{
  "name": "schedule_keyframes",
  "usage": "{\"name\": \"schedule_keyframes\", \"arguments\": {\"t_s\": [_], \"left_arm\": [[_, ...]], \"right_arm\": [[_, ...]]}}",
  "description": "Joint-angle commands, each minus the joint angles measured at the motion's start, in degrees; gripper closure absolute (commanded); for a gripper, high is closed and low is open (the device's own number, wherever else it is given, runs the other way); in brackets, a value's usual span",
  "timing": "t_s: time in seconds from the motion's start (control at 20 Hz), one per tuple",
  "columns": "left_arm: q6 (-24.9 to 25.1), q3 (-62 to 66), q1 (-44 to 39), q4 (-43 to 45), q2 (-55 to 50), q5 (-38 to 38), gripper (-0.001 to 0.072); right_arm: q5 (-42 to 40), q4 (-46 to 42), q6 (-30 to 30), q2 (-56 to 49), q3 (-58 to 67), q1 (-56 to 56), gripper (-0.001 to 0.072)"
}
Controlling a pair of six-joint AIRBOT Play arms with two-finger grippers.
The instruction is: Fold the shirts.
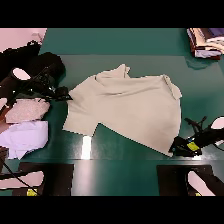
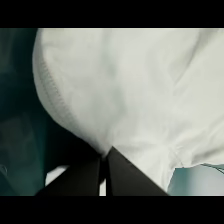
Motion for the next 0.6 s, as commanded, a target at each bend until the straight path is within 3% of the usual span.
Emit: {"name": "schedule_keyframes", "arguments": {"t_s": [0.0, 0.05, 0.1, 0.15, 0.2, 0.25, 0.3, 0.4, 0.55], "left_arm": [[0.02, 0.04, -0.04, -0.28, 0.04, 0.04, 0.0682], [0.0, 0.04, -0.04, -0.26, 0.04, 0.02, 0.0682], [0.0, 0.04, -0.02, -0.26, 0.04, 0.04, 0.0682], [0.0, 0.04, -0.04, -0.26, 0.04, 0.13, 0.0682], [-0.02, 0.04, -0.04, -0.26, 0.04, 0.2, 0.0682], [-0.02, 0.04, -0.04, -0.26, 0.04, 0.13, 0.0682], [-0.13, 0.07, -0.04, -0.26, 0.11, 0.0, 0.0683], [-0.5, 0.13, -0.02, 0.0, 1.16, 0.09, 0.0684], [-2.75, 2.16, 1.31, 0.76, 7.3, 0.85, 0.0683]], "right_arm": [[-4.22, 1.07, 3.87, 0.17, -1.49, 5.84, 0.0282], [-4.9, 1.01, 4.74, 0.15, -1.49, 7.34, 0.0285], [-5.79, 0.98, 5.01, 0.17, -1.49, 8.41, 0.0327], [-6.62, 1.01, 5.25, 0.17, -1.49, 9.31, 0.0419], [-7.23, 1.01, 5.33, 0.15, -1.49, 10.03, 0.0428], [-7.78, 1.01, 5.27, 0.17, -1.49, 10.75, 0.0492], [-8.31, 0.96, 5.2, 0.17, -1.49, 11.34, 0.0638], [-8.92, 0.92, 5.16, 0.2, -1.01, 12.33, 0.0695], [-7.39, 0.87, 3.34, 0.24, 5.68, 12.66, 0.0695]]}}
